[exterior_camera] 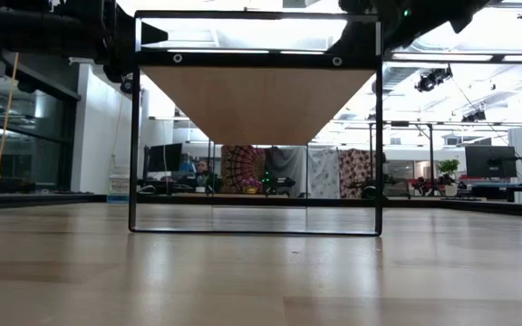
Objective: Pick and place medicine bottles onto shelf by color
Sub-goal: Put the pill bottle on the shelf
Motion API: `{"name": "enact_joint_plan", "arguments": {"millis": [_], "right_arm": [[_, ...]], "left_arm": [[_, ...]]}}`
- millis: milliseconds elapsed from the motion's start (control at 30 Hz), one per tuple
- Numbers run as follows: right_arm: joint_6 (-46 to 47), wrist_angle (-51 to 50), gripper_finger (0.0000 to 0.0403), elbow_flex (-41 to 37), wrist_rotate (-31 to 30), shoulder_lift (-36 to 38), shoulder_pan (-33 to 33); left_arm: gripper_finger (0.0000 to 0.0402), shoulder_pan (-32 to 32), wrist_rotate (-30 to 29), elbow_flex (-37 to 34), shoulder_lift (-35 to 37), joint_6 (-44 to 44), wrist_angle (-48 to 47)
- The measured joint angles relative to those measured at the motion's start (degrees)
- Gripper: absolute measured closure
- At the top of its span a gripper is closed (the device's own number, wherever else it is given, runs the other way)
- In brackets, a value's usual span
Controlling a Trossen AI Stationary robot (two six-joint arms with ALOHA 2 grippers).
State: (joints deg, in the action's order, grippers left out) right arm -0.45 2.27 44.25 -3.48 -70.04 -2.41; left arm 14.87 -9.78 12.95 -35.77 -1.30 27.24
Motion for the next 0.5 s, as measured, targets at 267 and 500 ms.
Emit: {"name": "enact_joint_plan", "arguments": {"millis": [267,500], "right_arm": [[-0.98,1.79,0.0403,-0.07,-2.07,1.16,1.83],[-2.48,1.83,0.0403,-0.07,-5.08,1.14,1.69]], "left_arm": [[0.0126,-0.02,-0.03,0.0,0.0,0.0,0.0],[0.0126,0.0,-0.33,0.0,0.0,0.01,-0.06]]}}
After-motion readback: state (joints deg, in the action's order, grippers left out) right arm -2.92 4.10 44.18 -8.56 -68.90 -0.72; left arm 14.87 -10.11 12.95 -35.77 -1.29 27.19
